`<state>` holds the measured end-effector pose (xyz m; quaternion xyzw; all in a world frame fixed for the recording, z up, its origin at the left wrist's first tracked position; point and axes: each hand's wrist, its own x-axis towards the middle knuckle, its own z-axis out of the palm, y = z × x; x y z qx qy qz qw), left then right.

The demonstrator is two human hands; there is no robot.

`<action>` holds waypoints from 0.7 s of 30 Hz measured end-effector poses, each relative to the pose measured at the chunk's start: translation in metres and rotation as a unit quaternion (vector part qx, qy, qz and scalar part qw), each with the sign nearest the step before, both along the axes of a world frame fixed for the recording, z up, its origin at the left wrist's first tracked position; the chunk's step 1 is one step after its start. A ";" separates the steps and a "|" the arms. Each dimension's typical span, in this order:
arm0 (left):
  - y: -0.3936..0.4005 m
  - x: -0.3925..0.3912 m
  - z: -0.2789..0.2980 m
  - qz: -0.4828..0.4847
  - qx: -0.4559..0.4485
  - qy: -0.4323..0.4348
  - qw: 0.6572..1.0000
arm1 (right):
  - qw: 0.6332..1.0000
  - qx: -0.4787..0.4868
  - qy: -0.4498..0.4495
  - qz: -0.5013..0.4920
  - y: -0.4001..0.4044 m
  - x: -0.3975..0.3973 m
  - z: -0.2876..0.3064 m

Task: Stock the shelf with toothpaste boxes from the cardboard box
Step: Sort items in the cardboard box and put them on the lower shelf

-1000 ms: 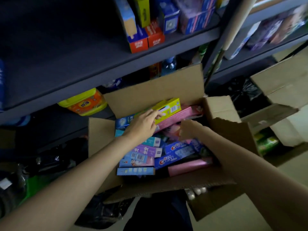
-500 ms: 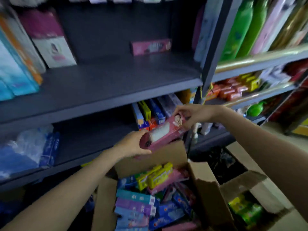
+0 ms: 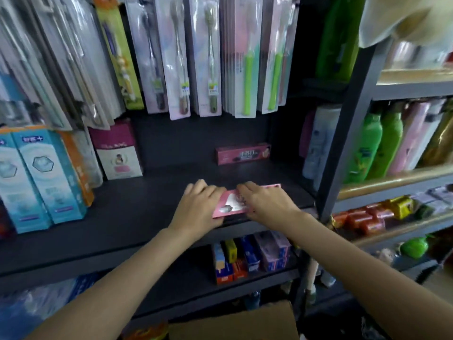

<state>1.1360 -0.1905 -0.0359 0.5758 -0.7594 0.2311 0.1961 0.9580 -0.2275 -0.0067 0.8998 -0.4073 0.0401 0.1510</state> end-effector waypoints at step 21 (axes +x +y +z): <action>-0.100 0.035 -0.039 0.086 -0.005 0.066 0.994 | 0.956 0.019 -0.238 -0.169 -0.225 0.072 -0.016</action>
